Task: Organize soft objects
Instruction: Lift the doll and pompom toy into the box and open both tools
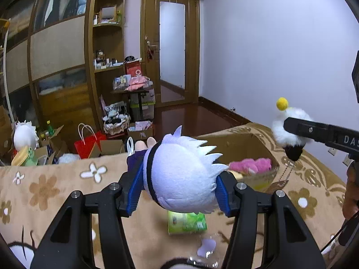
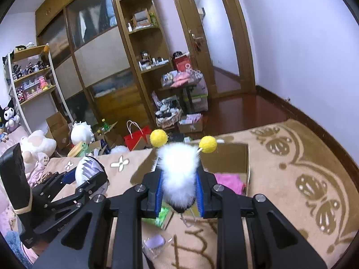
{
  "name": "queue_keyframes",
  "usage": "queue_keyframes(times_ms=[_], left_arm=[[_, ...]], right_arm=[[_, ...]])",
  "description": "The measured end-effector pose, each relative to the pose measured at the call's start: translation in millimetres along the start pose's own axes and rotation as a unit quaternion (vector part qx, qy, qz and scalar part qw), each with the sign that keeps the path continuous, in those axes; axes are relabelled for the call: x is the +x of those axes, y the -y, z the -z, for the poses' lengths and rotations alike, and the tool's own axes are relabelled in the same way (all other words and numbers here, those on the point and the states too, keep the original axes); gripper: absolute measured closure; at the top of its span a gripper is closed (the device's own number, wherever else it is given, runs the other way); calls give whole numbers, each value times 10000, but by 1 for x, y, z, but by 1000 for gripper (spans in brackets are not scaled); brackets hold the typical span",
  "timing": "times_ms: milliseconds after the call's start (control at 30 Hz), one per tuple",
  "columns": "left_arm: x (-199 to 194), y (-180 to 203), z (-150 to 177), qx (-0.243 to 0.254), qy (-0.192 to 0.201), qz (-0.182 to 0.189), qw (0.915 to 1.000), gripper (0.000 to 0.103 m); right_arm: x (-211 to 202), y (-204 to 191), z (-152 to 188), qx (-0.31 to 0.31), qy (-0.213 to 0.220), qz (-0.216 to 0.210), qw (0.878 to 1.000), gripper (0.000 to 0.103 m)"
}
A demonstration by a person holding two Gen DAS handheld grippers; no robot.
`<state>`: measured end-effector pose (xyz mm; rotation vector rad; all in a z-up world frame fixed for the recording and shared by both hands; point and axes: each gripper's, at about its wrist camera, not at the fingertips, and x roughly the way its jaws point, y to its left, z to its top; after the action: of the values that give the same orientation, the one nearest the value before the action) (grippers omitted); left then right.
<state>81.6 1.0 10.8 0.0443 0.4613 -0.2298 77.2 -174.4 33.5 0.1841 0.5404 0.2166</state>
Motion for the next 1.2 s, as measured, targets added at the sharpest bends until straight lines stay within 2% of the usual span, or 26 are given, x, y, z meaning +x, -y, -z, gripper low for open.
queue_keyframes(times_ms=[167,467,533,767,1000,1200], left_arm=[[14,5,-15,191,189,58,9996,48],[44,3,-29,116,87,43,9999,48],[55,2,-29,109,-17,38,9999,48],[86,6,-16,-55,-506,235,9984,46],[102,11,-10,-60,-632,258,9976,41],[108,6,-9,-164,-650,182,9976,22]], right_arm=[[7,-6,-19,-281,161,124,9994,78],[22,-4,-36,-542,346,308,9975,83],[31,-2,-35,-613,255,360,9971,87],[59,16,-20,-366,-257,276,9986,87],[73,25,-6,-167,-526,224,9982,87],[77,29,0,-41,-656,188,9977,86]])
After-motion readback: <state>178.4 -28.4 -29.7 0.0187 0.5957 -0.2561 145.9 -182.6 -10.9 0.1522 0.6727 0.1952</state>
